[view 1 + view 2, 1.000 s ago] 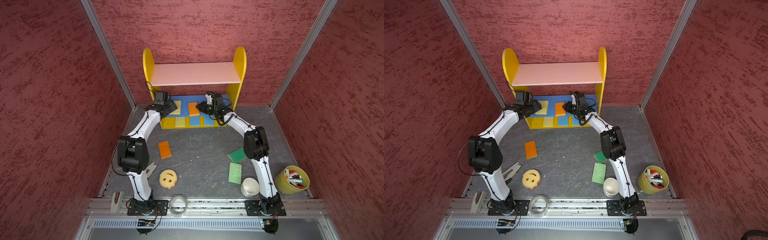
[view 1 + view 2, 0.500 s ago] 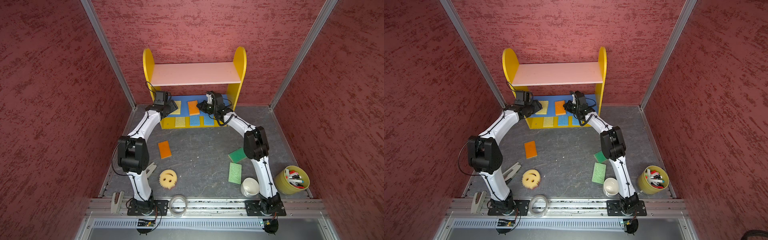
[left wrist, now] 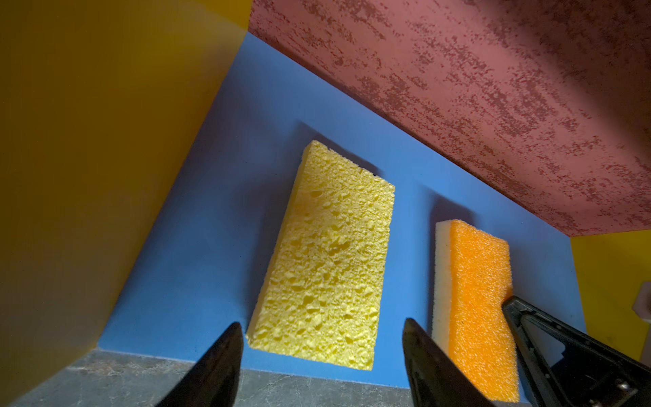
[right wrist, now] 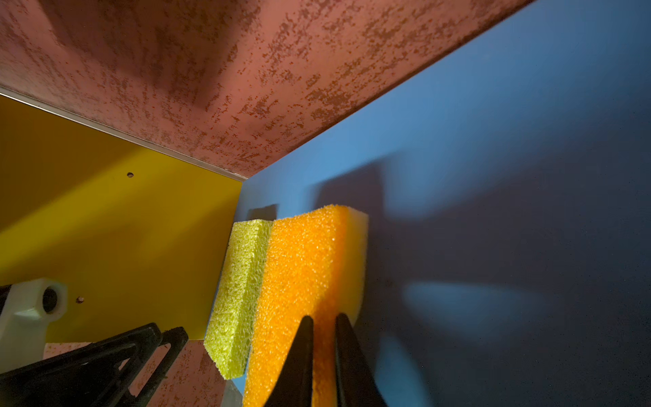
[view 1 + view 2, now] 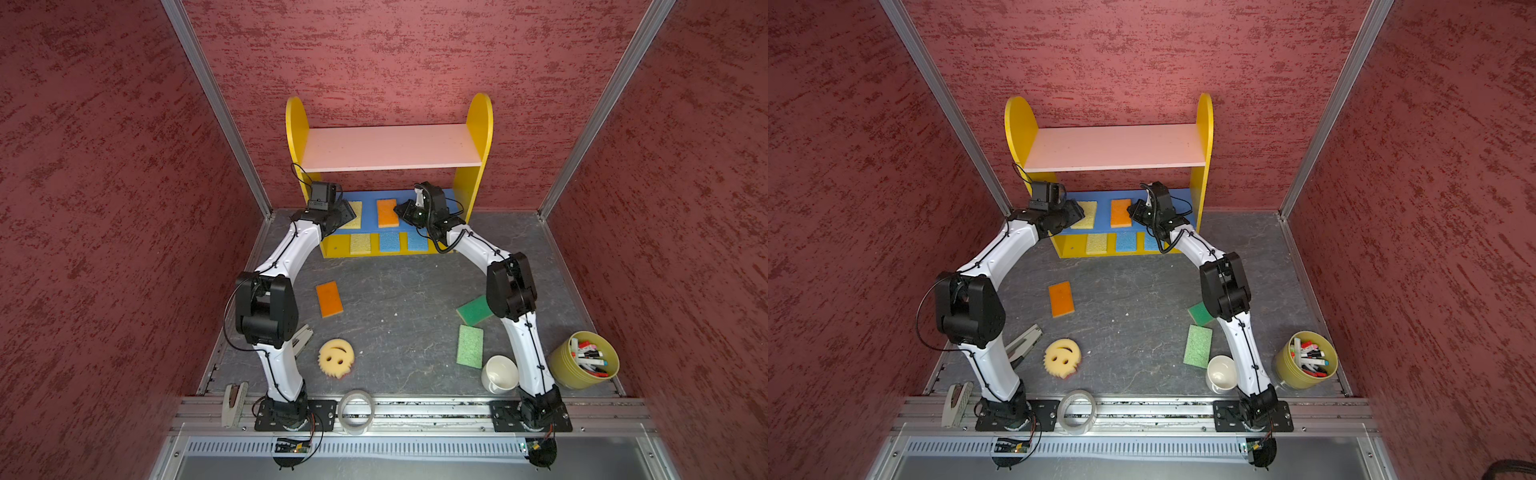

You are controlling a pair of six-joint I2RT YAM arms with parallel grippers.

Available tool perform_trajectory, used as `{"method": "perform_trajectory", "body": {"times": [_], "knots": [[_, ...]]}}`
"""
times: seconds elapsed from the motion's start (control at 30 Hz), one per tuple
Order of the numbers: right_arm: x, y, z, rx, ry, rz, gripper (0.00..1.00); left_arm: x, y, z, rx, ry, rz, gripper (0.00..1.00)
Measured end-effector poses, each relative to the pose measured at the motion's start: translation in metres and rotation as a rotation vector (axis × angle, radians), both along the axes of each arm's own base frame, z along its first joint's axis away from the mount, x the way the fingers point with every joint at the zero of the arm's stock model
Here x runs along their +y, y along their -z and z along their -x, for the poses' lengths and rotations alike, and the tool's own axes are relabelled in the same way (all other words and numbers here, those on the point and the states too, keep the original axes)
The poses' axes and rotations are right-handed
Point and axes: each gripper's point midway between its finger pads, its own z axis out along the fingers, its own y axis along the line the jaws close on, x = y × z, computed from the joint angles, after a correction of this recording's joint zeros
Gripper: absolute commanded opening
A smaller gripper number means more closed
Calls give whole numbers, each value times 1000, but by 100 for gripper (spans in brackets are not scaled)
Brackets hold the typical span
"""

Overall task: Arrange cleaning sponges on a shelf
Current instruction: Pick up the cleaning sponge from the bottom-center of the table.

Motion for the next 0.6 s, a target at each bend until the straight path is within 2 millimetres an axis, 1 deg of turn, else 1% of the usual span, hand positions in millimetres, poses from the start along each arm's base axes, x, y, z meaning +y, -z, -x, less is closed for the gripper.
{"method": "perform_trajectory", "body": {"times": [0.1, 0.3, 0.47, 0.5, 0.53, 0.6], "knots": [[1, 3, 0, 4, 8, 4, 16, 0, 0, 0, -2, 1, 1, 71], [3, 3, 0, 5, 20, 5, 21, -1, -1, -1, -7, 1, 2, 72], [1, 6, -1, 9, 36, 10, 21, -1, -1, -1, -10, 3, 3, 71], [0, 6, -1, 10, 41, 10, 21, -1, -1, -2, -11, 2, 3, 71], [0, 6, -2, 11, 43, 10, 17, -1, -1, -2, -12, 2, 3, 72], [-1, 6, -2, 11, 51, 10, 14, -1, -2, -2, -13, 3, 3, 71]]}}
